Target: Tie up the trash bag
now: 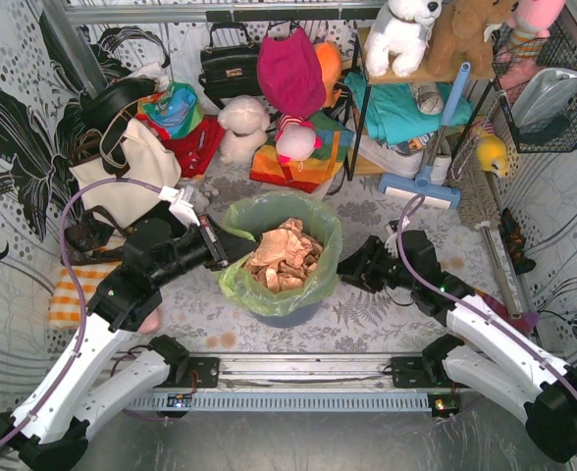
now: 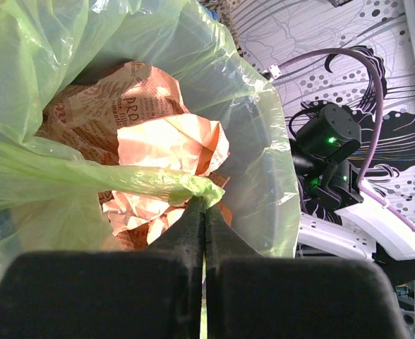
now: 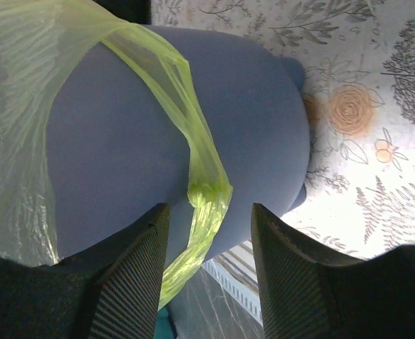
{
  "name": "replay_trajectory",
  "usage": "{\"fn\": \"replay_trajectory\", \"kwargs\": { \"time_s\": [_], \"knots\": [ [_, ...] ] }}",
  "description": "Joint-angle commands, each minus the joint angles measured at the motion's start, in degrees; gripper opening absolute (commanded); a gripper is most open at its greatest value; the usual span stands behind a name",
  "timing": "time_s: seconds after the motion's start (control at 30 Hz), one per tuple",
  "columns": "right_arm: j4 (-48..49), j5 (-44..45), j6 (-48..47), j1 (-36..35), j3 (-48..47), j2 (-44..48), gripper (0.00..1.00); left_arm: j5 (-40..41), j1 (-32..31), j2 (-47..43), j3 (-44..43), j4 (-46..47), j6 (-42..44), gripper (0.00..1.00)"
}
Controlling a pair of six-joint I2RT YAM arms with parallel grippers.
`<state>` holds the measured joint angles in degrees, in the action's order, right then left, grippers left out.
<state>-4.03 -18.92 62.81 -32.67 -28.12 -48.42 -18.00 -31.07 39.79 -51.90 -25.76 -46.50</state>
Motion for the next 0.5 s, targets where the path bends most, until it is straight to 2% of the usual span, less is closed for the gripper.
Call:
{"fn": "replay_trajectory", "kwargs": {
  "time_s": [0.0,0.2,0.47],
  "knots": [
    [10.4,-3.5,3.4,-0.2,2.0,-1.3,0.49,0.1,0.0,-0.3,0.2,1.8,0.2,0.0],
    [17.5,-4.6,6.2,-0.1,5.3,-3.7,0.4,0.1,0.1,0.3,-0.1,1.6,0.3,0.0],
    [32.8,-6.8,14.4,-0.1,12.2,-7.1,0.25,0.2,0.1,0.4,-0.1,1.3,0.3,0.0]
  ]
}}
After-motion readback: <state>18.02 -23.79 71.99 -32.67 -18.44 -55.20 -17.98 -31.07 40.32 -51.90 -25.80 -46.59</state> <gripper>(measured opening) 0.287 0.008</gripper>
